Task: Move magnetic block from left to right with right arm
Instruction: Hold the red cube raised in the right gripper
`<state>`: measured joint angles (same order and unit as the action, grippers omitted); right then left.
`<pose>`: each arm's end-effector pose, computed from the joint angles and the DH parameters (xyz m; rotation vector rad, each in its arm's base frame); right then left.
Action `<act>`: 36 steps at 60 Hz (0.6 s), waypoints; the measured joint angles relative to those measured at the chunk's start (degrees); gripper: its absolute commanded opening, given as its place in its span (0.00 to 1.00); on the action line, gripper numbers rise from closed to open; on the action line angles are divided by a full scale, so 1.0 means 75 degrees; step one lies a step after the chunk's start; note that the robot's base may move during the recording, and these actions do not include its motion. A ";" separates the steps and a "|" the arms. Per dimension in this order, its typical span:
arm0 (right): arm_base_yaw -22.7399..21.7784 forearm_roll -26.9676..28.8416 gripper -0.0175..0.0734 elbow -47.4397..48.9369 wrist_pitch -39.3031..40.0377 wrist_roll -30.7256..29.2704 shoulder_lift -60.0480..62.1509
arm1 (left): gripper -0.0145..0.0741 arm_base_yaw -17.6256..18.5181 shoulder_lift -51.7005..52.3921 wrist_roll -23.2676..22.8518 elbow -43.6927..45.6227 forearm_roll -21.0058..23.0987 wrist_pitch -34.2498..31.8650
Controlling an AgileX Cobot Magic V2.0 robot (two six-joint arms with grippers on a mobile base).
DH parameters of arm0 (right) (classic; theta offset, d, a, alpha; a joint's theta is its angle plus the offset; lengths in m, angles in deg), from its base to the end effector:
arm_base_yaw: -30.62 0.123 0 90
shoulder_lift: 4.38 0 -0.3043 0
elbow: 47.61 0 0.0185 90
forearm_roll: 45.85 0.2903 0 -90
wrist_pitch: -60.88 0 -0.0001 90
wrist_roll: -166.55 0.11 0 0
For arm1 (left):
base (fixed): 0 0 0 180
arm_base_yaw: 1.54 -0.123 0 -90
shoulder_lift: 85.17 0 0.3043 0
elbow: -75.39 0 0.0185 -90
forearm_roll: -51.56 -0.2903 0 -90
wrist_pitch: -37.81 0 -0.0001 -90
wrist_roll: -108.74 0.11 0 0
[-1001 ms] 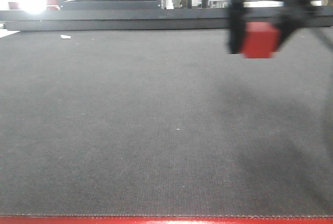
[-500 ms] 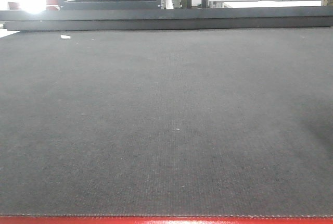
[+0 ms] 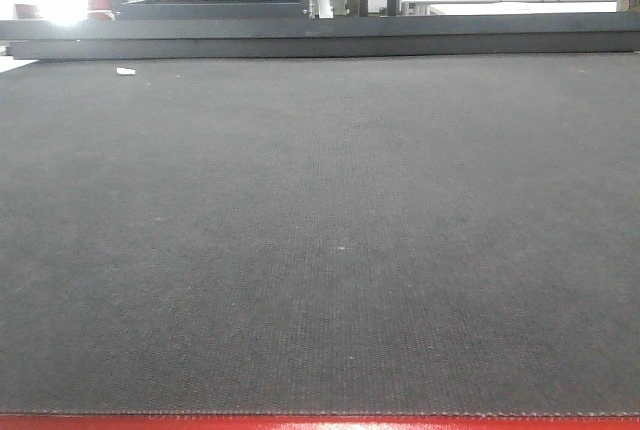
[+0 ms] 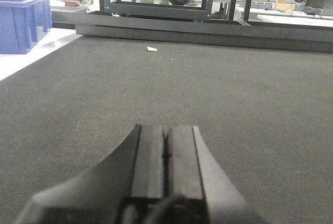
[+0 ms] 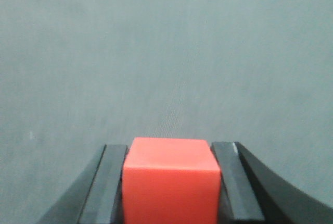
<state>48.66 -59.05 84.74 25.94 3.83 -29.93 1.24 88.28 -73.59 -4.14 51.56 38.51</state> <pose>0.1015 0.0179 0.3231 -0.1002 1.8730 0.1709 0.0958 -0.0047 0.2021 0.0059 1.5150 -0.0714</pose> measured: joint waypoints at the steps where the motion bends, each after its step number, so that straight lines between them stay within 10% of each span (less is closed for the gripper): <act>1: 0.0000 -0.0035 0.38 0.0000 0.0000 -0.0006 0.0100 | 0.03 0.0000 0.0000 0.0000 0.0000 0.0000 0.0000; 36: 0.0000 -0.0264 0.38 0.0000 -0.0017 -0.0063 0.2117 | 0.03 0.0000 0.0000 0.0000 0.0000 0.0000 0.0000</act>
<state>48.66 -61.02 84.74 25.82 3.37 -14.05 1.24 88.28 -73.59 -4.14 51.56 38.51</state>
